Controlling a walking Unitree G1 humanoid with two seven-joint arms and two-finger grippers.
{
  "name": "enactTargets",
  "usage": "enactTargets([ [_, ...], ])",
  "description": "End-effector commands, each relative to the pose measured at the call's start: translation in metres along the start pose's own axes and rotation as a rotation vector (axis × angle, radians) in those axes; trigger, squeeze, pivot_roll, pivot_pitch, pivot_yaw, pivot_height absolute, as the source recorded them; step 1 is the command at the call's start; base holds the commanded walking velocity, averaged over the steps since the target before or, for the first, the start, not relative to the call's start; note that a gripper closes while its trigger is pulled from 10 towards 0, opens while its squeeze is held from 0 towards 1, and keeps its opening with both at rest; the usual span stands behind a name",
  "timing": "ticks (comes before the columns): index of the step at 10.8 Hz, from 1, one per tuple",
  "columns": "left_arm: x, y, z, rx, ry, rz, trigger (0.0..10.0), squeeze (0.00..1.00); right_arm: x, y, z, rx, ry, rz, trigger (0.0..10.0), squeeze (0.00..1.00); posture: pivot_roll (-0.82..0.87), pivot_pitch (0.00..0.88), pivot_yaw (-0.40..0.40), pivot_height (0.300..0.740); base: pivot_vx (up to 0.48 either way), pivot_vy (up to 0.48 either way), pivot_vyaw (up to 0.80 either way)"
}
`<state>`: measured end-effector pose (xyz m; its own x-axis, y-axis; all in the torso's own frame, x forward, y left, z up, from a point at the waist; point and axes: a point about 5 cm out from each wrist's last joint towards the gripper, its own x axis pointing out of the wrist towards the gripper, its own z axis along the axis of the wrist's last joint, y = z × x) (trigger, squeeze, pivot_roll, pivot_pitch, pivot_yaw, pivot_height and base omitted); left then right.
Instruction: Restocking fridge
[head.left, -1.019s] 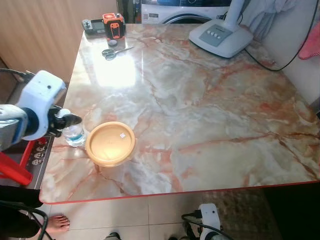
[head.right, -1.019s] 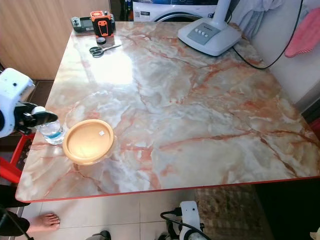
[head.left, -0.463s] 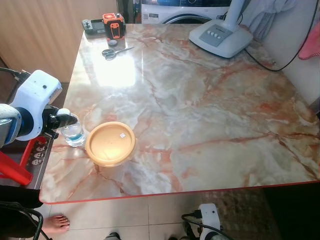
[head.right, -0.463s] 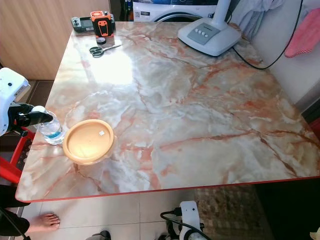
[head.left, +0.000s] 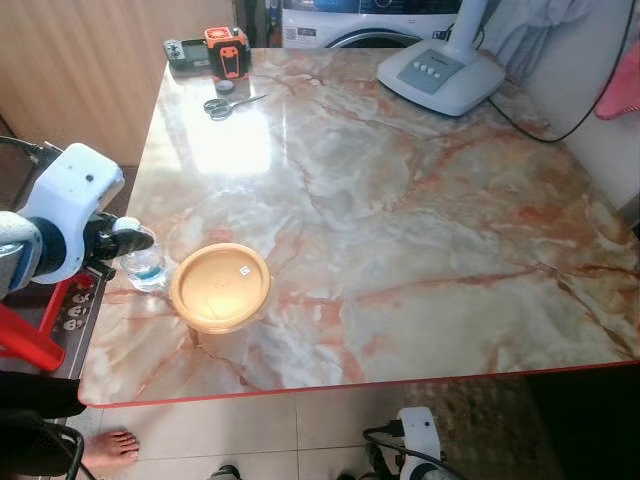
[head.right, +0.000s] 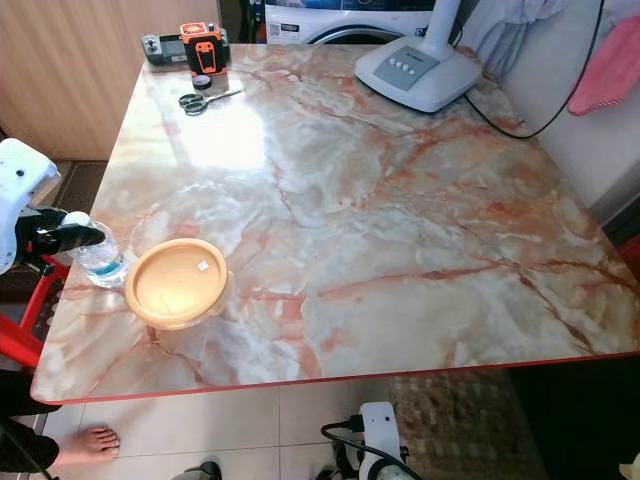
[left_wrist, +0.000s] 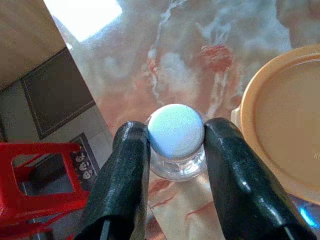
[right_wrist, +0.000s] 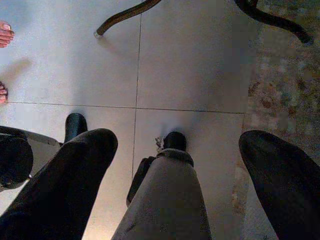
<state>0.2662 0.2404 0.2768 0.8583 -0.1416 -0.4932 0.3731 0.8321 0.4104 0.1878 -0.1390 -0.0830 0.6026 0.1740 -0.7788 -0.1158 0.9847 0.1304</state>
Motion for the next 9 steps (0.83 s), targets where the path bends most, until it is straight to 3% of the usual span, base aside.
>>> enactTargets([
  [1,-0.0016,-0.0002,-0.0028,0.011,0.016,0.008,10.0,1.00,-0.0018,-0.0021,-0.0080,-0.005,0.033,-0.003,10.0,0.00,0.05,0.175,-0.084,0.740,0.000,0.000,0.00],
  [2,-0.0024,0.0015,-0.0018,-0.011,0.005,0.011,10.0,0.00,-0.0017,-0.0025,-0.0077,-0.008,0.034,-0.004,10.0,0.00,0.05,0.175,-0.087,0.740,0.000,0.000,0.00],
  [9,-0.0079,0.0092,0.0011,-0.212,-0.127,-0.077,10.0,0.00,-0.0018,-0.0044,-0.0064,-0.024,0.036,-0.002,10.0,0.00,0.05,0.169,-0.099,0.740,0.000,0.000,0.00],
])
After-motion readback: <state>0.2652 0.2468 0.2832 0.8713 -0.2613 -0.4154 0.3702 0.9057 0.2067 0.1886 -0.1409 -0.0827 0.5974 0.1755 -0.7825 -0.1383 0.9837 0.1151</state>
